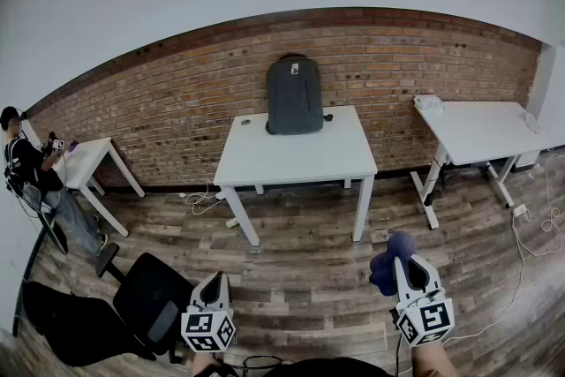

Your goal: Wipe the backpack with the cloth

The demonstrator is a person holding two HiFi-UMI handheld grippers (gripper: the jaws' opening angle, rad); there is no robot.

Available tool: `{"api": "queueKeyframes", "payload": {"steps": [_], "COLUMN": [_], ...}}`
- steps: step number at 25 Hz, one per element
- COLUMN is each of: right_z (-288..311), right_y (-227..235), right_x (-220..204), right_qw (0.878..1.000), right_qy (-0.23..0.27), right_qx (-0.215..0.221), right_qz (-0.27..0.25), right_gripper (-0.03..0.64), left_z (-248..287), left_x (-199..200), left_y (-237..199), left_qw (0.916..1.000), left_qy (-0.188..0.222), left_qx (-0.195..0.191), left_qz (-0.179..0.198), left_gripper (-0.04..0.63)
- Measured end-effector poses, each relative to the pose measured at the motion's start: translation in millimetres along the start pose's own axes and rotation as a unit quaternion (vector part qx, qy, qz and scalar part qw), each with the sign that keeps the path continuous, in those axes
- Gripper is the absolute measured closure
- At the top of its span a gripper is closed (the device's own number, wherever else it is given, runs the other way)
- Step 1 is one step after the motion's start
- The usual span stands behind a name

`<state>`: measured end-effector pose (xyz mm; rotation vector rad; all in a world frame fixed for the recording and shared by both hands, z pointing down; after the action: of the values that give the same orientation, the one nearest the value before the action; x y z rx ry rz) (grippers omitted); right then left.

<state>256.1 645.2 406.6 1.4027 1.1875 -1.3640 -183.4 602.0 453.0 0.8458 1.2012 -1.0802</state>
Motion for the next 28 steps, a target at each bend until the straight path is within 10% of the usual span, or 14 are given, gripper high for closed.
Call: {"api": "queueKeyframes", "payload": {"steps": [13,28], "right_z": [21.2,148.0], "right_y": [40.8,46.0], "right_x": [-14.4,-15.8], "right_qw": [0.999,1.000], "right_qy": [-0.007,-0.016], "right_qx": [0.026,-0.001], "right_qz": [0.028,0.016], "right_gripper": [0.581,0.581], "left_z": [22.0,165.8], "left_x": [-7.1,18.1], "left_y": [26.6,-21.4], "left_qw": [0.9997,0.9992], "left_qy": [-0.005,-0.003], "left_qx": [0.019,-0.039], "left_qz": [-0.016,0.004], "left_gripper": [0.598,0.598]}}
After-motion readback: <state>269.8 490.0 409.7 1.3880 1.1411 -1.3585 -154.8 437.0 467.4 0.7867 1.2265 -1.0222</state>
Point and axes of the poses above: the fingertips, and each gripper's own axes: z forward along the fingers, y to its right, x out of its top, the point moved 9 cm from there along -z, backward along the fingers, and after that the axes turned 2 degrees about -x, right-handed, at the moved point
